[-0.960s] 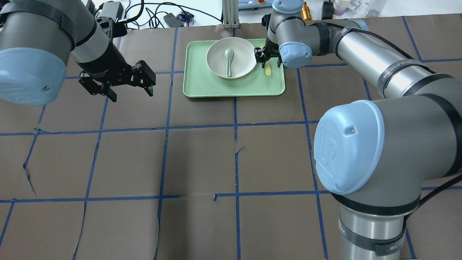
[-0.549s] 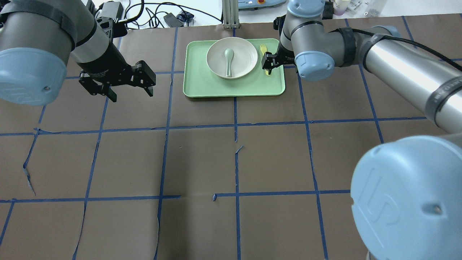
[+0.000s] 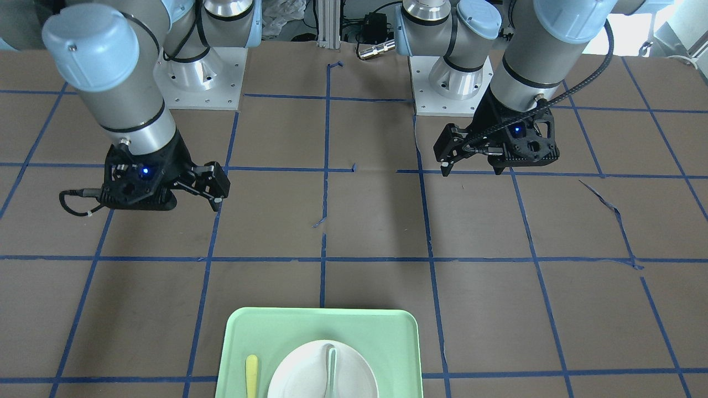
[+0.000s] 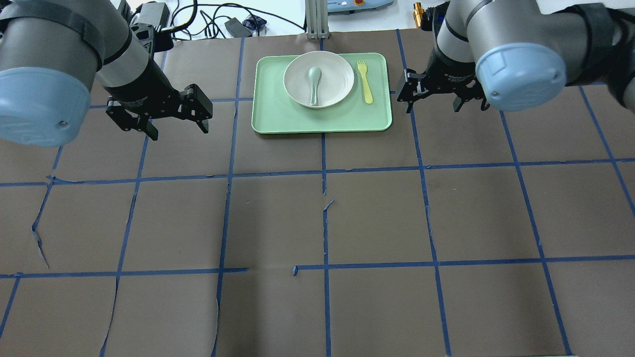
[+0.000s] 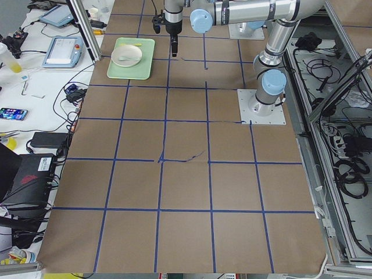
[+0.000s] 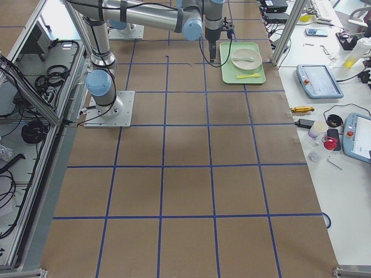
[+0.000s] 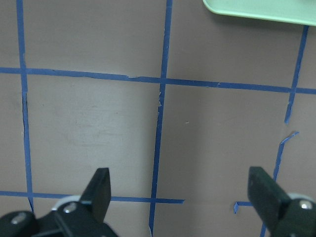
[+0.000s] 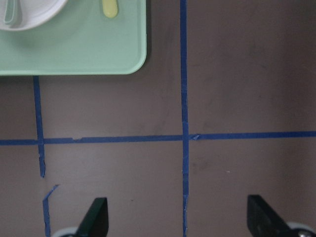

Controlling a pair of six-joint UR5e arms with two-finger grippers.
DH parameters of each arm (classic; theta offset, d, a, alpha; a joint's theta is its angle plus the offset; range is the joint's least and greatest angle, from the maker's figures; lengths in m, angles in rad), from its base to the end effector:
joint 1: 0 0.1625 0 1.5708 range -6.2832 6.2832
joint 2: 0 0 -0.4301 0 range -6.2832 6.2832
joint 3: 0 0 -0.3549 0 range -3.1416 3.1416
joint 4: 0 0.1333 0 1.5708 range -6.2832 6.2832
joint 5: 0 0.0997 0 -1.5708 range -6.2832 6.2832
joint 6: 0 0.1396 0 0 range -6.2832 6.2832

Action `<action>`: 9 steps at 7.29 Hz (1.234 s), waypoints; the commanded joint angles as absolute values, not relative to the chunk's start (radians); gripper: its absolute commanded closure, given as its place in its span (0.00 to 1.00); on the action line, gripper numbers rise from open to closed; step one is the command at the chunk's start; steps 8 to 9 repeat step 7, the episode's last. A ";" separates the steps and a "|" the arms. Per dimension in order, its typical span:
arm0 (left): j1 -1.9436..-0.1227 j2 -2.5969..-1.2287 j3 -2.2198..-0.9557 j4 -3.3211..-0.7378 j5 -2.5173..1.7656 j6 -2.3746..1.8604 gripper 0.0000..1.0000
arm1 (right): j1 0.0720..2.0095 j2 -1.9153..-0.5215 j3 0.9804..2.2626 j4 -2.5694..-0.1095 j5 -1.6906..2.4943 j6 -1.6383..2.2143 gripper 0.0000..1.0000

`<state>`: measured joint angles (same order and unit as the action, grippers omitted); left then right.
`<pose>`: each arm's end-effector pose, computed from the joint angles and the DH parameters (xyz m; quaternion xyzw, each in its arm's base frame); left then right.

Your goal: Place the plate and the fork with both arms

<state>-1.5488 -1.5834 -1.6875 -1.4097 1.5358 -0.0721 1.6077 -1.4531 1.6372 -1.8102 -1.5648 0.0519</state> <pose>-0.1280 -0.4644 0.4105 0.0467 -0.9986 0.0154 0.0179 0.1527 -0.5014 0.3908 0.0074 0.9996 -0.0275 0.0042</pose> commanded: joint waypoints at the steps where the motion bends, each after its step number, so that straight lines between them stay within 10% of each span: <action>1: -1.549 -1.571 -1.686 -1.410 1.540 -0.071 0.00 | 1.603 -1.550 1.640 -1.746 -1.575 0.038 0.00; 9: -1.551 -1.566 -1.680 -1.411 1.551 -0.072 0.00 | 1.606 -1.578 1.644 -1.730 -1.577 0.052 0.00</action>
